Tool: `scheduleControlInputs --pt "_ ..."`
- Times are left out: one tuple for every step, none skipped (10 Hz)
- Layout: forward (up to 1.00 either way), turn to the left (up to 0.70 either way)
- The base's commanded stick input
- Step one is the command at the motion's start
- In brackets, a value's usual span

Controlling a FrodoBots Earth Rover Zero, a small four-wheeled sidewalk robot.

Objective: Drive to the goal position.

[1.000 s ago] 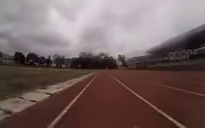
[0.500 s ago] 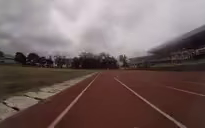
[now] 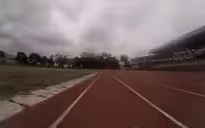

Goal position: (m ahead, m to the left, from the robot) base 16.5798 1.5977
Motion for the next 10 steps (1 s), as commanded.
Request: scheduleControlInputs --pt "1.0 -0.34" --pt "1.0 -0.12" --pt "1.0 0.0" --pt "1.0 0.0" --pt "1.0 0.0" --pt "1.0 0.0" --pt "1.0 0.0" --pt "1.0 0.0" --pt "1.0 0.0" --pt "1.0 0.0"
